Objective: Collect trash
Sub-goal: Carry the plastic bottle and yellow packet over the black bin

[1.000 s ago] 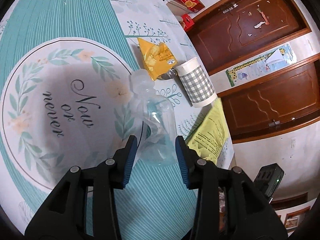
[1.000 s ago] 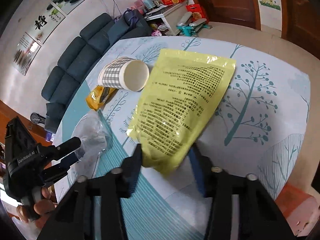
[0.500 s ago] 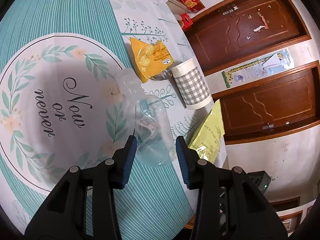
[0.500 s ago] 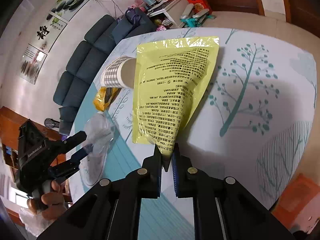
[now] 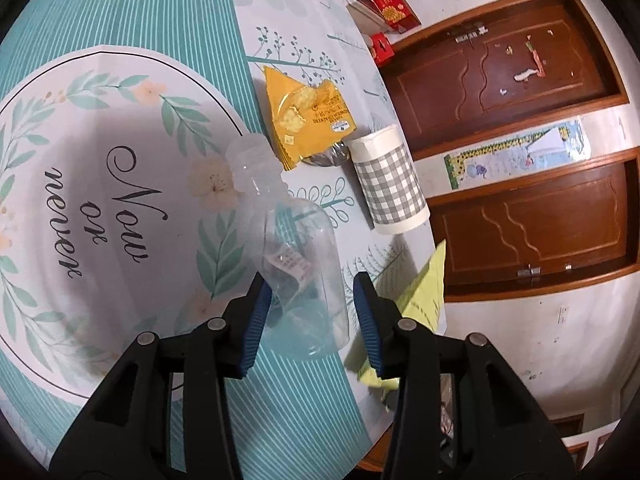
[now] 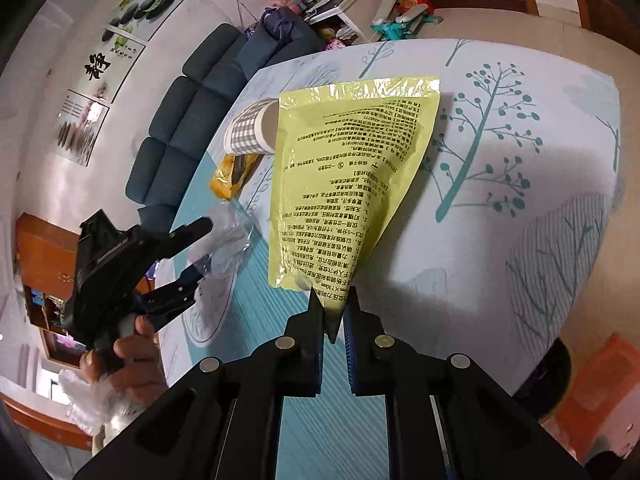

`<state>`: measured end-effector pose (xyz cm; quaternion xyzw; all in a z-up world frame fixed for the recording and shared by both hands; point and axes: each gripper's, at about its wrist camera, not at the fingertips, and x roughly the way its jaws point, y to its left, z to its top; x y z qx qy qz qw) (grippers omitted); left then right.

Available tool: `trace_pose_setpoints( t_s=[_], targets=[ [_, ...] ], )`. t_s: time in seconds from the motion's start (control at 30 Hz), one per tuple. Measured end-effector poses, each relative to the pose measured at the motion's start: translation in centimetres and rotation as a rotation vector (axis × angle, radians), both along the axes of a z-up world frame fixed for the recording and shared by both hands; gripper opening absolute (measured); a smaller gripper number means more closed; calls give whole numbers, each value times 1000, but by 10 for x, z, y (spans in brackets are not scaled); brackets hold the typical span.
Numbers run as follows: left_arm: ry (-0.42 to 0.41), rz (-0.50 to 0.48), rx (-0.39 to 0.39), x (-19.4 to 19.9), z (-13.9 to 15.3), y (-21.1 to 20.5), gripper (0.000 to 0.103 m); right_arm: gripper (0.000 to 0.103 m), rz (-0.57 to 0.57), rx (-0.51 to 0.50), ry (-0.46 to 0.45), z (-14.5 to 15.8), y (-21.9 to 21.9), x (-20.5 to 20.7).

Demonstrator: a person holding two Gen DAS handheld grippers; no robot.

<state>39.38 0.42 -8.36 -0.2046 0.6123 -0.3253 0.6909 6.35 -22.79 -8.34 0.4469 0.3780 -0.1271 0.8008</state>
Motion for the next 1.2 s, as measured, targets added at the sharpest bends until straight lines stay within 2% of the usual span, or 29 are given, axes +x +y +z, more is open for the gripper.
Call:
trace_pose_setpoints(
  t_s=[0.23,0.33,0.5,0.77,1.0,1.2],
  targets=[
    [-93,-1,71,-19,14,2,24,9,22,14,-17,13,8,-18],
    [-123,-27,68,-36,26,5,24,9,26,27,-22,17,12,-27],
    [-201,-126,62,-88,54,5,24,9,42,30,-21,26,20,-55],
    [-265,-277,49,-186,77,0,24,9,42,18,-2,34,28,-119],
    [-344,-401,72,-266,84,-12,24,9,18,-2,25,29,30,-189],
    [-387,-498,111,-328,68,-29,24,9,5,6,93,-4,26,-242]
  ],
)
